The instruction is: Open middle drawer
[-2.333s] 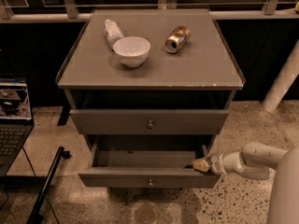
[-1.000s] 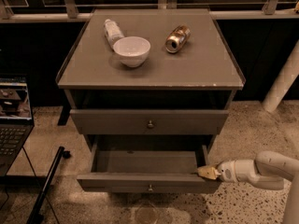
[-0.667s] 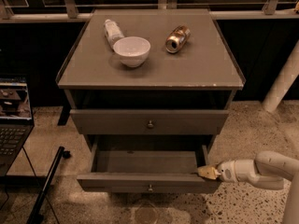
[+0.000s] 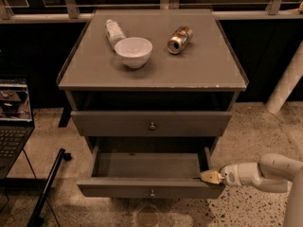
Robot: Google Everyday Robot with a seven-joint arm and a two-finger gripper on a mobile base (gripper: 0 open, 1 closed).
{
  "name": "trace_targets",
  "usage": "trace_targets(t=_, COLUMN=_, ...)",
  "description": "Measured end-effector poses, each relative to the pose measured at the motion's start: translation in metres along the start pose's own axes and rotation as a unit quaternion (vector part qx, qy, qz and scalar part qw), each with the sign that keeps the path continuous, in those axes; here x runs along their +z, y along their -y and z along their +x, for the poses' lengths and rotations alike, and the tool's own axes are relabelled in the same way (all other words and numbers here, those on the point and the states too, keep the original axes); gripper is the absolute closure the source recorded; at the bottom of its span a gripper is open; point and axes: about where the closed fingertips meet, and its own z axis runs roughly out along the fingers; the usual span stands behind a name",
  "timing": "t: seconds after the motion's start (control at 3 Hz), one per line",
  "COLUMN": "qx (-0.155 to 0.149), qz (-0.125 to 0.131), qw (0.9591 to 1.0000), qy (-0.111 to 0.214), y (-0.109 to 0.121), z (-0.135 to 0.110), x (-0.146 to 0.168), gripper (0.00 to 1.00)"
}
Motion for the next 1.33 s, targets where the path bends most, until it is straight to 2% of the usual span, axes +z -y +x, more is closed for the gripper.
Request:
trace_targets(t=0.33, qx=0.021, qz=-0.01, qw=0.9997, qy=-0.002, y=-0.006, z=0.017, x=-0.004, gripper=1.0)
trace_targets(t=0.67, qx=0.021, qz=-0.01, qw=0.9997, qy=-0.002, y=-0.007, z=0.016, x=-0.006, gripper=1.0)
trace_targets(t=1.0, qx=0.023, qz=-0.021, qw=0.9995, qy=0.005, y=-0.017, z=0.027, x=-0.015, gripper=1.0)
trace_targets(t=1.33, qx=-0.03, qz=-0.057, qw=0.9969, qy=0.044, y=-0.048, z=0.003, x=-0.044, gripper=1.0)
